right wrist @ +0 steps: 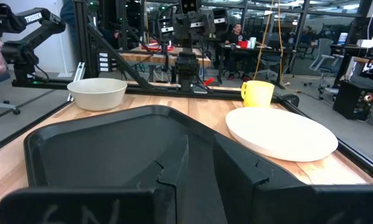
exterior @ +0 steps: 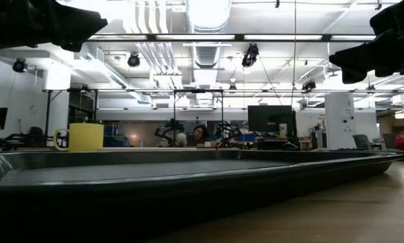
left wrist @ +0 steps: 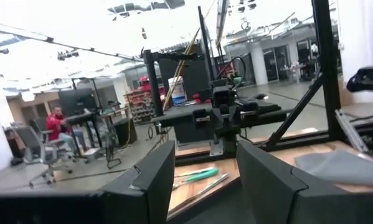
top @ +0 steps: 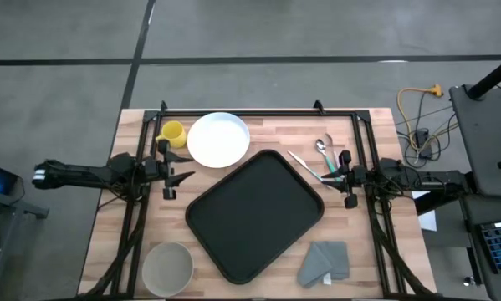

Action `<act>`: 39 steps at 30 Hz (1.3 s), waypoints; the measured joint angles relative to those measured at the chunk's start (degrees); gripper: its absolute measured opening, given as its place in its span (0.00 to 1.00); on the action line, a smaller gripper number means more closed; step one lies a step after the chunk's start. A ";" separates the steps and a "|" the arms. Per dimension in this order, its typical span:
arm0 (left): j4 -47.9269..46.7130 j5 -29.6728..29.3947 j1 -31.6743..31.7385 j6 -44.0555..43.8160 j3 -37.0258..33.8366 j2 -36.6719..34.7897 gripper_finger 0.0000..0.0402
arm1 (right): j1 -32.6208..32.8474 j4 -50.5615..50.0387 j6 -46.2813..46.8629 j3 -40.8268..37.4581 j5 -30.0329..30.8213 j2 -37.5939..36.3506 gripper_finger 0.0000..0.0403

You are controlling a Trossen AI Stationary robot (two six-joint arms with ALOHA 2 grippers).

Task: Set up tray
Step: Put the yellow mug on the black serving tray

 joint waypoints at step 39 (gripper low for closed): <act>-53.42 -46.00 1.77 -44.63 27.21 4.35 0.40 | 0.00 -0.01 -0.02 -0.01 0.15 0.00 0.17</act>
